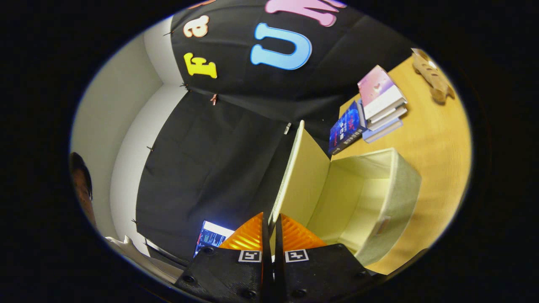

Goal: Open the storage box then place both shoes into the box .Put the left shoe in first, then the right shoe, with the right side of both shoes facing outward in a uniform manner.

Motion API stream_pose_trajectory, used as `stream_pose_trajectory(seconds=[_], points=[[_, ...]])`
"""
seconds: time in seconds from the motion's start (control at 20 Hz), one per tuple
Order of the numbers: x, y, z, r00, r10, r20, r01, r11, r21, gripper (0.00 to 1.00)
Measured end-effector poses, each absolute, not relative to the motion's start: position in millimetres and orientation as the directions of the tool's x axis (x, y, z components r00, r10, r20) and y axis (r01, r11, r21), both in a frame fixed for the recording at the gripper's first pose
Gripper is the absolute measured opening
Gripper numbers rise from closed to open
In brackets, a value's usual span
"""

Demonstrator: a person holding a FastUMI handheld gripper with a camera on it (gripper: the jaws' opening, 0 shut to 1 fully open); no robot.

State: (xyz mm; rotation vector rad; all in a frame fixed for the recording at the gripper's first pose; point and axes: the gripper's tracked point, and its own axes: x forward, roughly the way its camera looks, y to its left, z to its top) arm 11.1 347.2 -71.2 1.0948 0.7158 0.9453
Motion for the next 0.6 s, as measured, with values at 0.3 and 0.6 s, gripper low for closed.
stream_pose_trajectory(seconds=[0.3,0.6], points=[[22.4,432.6,-39.5,0.423,0.904,-0.055,-0.307,0.200,0.931,0.05],[26.8,500.9,-39.6,0.419,0.903,-0.094,-0.338,0.251,0.907,0.07]])
